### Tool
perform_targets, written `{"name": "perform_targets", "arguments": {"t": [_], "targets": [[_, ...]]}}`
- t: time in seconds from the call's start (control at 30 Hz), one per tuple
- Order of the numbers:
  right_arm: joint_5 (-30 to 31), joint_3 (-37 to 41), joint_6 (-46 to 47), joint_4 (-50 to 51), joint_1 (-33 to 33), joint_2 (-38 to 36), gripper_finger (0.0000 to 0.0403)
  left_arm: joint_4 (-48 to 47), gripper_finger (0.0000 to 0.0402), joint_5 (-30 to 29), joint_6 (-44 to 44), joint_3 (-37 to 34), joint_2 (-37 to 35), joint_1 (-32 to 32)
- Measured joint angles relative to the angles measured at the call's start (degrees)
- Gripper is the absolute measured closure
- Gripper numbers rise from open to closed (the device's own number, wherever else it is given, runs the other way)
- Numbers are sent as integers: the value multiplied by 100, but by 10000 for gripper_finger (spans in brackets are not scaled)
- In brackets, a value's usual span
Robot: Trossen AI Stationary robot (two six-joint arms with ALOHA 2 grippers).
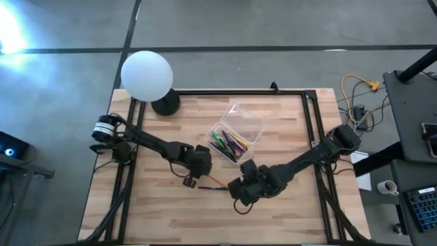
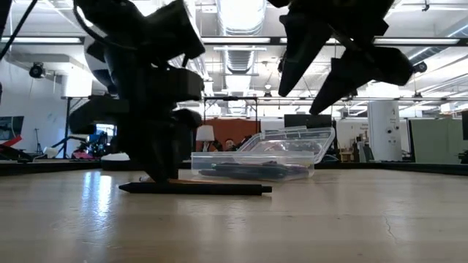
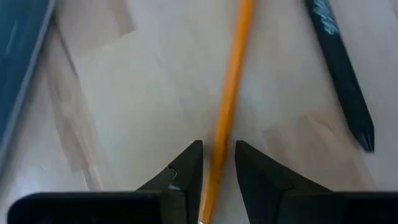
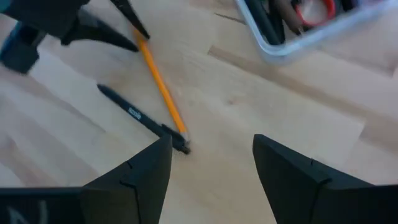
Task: Pick & place school supplies into a supply box
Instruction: Put the yellow pencil into the transparent supply box
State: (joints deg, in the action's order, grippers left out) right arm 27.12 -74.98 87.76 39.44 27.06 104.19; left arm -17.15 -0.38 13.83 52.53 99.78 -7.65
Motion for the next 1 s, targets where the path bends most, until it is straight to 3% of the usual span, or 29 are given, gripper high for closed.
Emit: {"name": "perform_targets", "arguments": {"t": [0.2, 0.43, 0.63, 0.8, 1.0], "targets": [[-23, 20, 1476, 4, -59, 6, 188, -40, 353, 229, -941, 130, 18, 242], [-148, 32, 1582, -72, -207, 6, 188, -22, 385, 20, -1331, 214, 33, 257], [-328, 155, 1556, -89, -364, 128, 193, -18, 384, 13, -1195, 208, 33, 163], [-731, 320, 1535, -583, -404, 361, 239, -38, 382, 26, -1195, 208, 31, 129], [-571, 437, 1672, -700, -462, 444, 334, -138, 382, 158, -1242, 246, 14, 95]]}}
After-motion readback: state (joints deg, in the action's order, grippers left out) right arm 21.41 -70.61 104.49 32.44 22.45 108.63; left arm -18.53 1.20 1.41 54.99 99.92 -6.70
